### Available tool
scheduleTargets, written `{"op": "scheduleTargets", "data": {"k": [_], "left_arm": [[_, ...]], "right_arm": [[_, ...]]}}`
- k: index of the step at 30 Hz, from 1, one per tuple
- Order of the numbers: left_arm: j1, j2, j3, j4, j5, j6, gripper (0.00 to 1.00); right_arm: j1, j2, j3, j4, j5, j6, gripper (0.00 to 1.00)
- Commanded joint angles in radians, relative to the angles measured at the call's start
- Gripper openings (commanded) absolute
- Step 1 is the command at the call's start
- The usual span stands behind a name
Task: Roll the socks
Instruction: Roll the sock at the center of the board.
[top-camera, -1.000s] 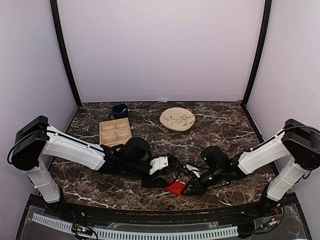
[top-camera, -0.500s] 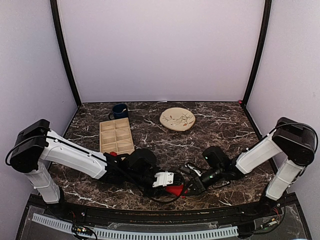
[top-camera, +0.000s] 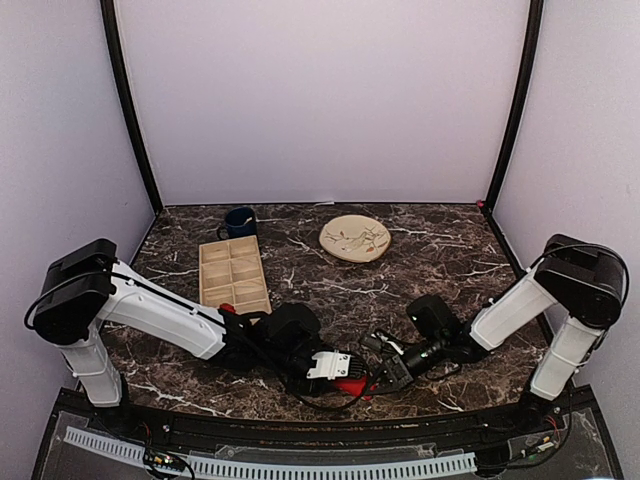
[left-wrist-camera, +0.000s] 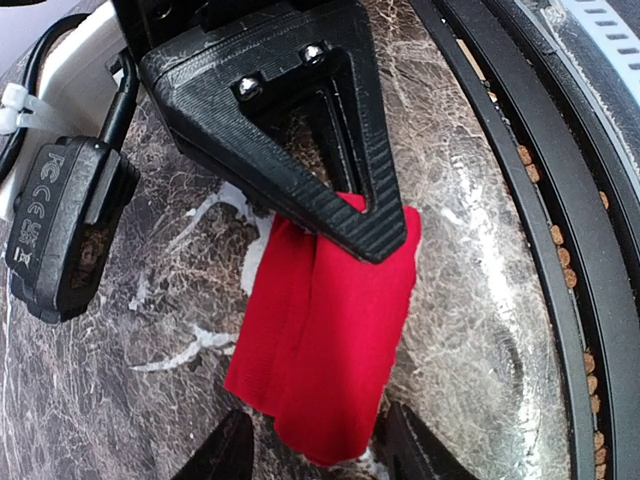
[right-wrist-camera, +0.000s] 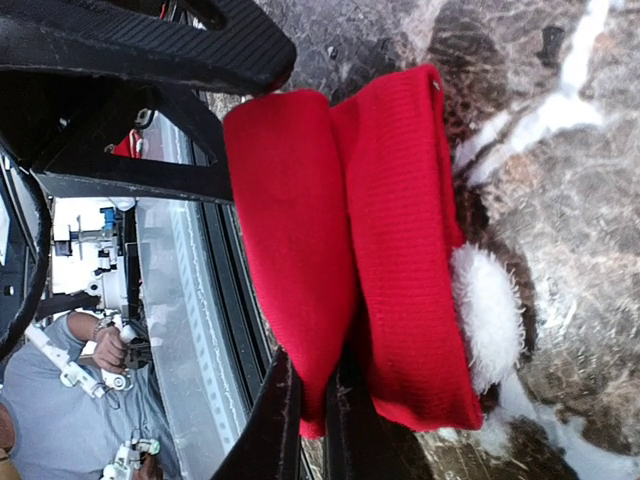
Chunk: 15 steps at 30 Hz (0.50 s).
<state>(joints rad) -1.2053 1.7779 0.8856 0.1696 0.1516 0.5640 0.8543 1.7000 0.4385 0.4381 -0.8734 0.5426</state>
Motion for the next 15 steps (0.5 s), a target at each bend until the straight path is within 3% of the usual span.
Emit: {"op": "scheduleTargets", "data": {"k": [1,15], "left_arm": [[-0.004,0.001,0.034,-0.034,0.021,0.040,0.48],[-0.004,0.046,0.077,-0.114,0.076,0.079,0.38]], "right_arm": [[-0.012,0.025,-0.022,0.050,-0.033,0.031,0.00],[-0.020,0.048,-0.034,0.096,-0.068,0.062,0.00]]}}
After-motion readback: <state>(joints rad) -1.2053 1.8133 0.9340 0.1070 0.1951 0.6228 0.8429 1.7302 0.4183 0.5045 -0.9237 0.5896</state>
